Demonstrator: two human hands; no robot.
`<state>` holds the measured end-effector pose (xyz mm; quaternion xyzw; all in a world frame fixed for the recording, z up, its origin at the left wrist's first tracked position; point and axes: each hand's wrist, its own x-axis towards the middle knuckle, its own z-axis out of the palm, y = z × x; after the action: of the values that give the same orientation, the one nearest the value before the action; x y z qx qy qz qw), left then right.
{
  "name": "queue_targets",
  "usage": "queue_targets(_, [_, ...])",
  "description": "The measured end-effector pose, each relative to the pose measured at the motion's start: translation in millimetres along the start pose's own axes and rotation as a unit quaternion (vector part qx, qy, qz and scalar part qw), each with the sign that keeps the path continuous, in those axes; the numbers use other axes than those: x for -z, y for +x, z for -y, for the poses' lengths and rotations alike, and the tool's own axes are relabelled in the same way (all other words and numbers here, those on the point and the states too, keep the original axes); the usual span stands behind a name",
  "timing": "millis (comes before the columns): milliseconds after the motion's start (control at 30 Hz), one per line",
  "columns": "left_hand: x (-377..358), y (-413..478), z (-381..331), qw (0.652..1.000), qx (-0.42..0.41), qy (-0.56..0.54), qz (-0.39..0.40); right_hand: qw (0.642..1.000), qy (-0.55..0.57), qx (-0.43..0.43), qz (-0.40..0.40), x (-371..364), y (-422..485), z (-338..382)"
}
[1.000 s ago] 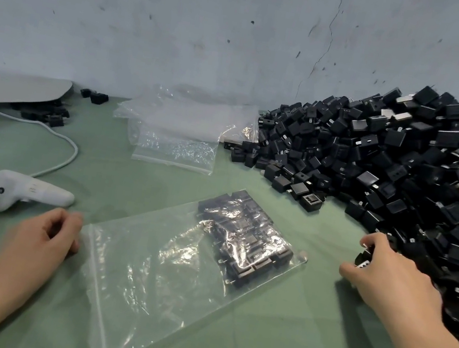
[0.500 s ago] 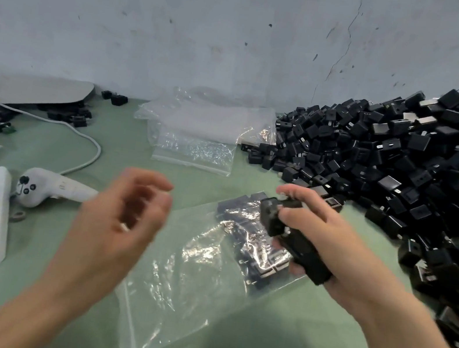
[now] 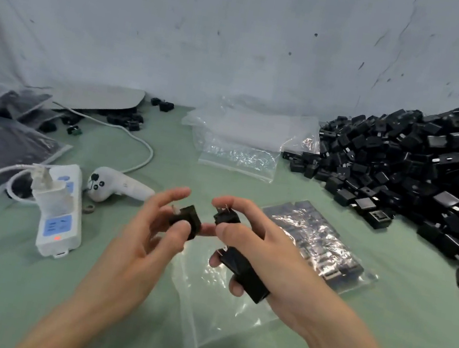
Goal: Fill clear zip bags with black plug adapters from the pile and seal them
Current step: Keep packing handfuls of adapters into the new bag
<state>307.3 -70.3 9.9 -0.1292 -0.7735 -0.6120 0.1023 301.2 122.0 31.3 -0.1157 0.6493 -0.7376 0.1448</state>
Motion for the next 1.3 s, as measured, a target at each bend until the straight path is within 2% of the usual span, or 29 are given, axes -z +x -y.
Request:
queue_targets(100, [20, 2, 12, 0.979, 0.173, -0.073, -0.075, 0.998, 0.051, -0.011, -0.026, 9, 2, -1])
queue_targets(167, [26, -2, 19, 0.953, 0.281, -0.1, -0.06, 0.994, 0.089, -0.008, -0.065, 22, 4, -1])
queue_targets(233, [29, -4, 24, 0.938, 0.331, -0.098, -0.03, 0.985, 0.123, -0.013, -0.12, 36, 5, -2])
queue_targets(333, [30, -4, 28, 0.95, 0.308, -0.043, -0.013, 0.971, 0.163, -0.017, -0.175, 50, 5, -6])
queue_targets(433, [23, -2, 33, 0.968, 0.242, 0.064, 0.012, 0.966, 0.17, -0.019, -0.193, 56, 5, -8])
queue_targets(633, [0, 0, 36, 0.981, 0.175, 0.084, -0.019, 0.97, 0.161, -0.027, -0.181, 56, 8, -8])
queue_targets(767, [-4, -2, 40, 0.98, 0.157, 0.11, -0.052, 0.968, 0.154, -0.044, -0.192, 54, 7, -9])
queue_targets(967, [2, -5, 44, 0.963, 0.098, 0.248, -0.033, 0.97, 0.143, -0.061, -0.189, 54, 6, -8])
queue_targets(1167, [21, -11, 42, 0.967, 0.094, 0.226, 0.065, 0.968, 0.147, -0.065, -0.191, 54, 5, -7])
queue_targets(1300, [45, -13, 43, 0.927, 0.0, 0.339, 0.162, 0.968, 0.147, -0.061, -0.193, 56, 4, -8])
